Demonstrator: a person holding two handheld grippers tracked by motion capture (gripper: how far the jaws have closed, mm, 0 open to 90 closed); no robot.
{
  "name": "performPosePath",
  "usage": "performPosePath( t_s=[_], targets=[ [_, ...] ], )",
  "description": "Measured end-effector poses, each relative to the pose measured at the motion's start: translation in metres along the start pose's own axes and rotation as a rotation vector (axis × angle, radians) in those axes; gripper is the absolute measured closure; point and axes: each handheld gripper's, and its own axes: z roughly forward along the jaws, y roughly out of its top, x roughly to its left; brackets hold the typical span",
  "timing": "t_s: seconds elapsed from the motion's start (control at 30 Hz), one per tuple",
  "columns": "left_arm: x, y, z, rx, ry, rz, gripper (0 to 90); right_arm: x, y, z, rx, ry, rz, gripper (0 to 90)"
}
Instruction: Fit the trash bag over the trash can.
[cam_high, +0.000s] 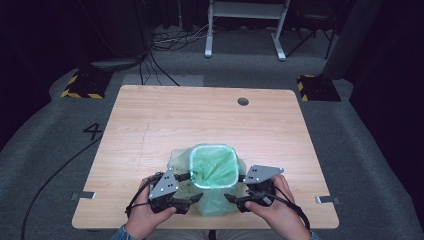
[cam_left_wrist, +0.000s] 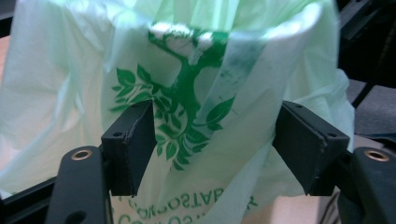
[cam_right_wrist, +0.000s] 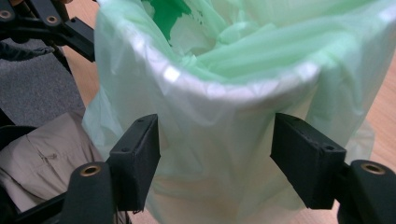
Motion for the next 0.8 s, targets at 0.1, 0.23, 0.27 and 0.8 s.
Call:
performPosePath(
  t_s=[0.1,0.23,0.27,0.8],
  targets=[
    [0.006,-0.003,0.006,0.001,0.005,-0.009,31.1,-0.003,-0.002,0.006,0.0,-0.008,0.013,34.3],
    [0.014,-0.004,0.012,0.007,0.024,-0.022,33.7,-0.005,-0.003,0.015,0.003,-0.018,0.029,34.4],
    [0.015,-0.005,0.013,0.002,0.031,-0.027,33.8,-0.006,-0.003,0.017,0.003,-0.02,0.034,34.4],
    [0.028,-0.005,0.023,-0.02,0.018,-0.081,34.7,-0.034,-0.007,0.033,-0.019,-0.04,0.059,31.4]
  ],
)
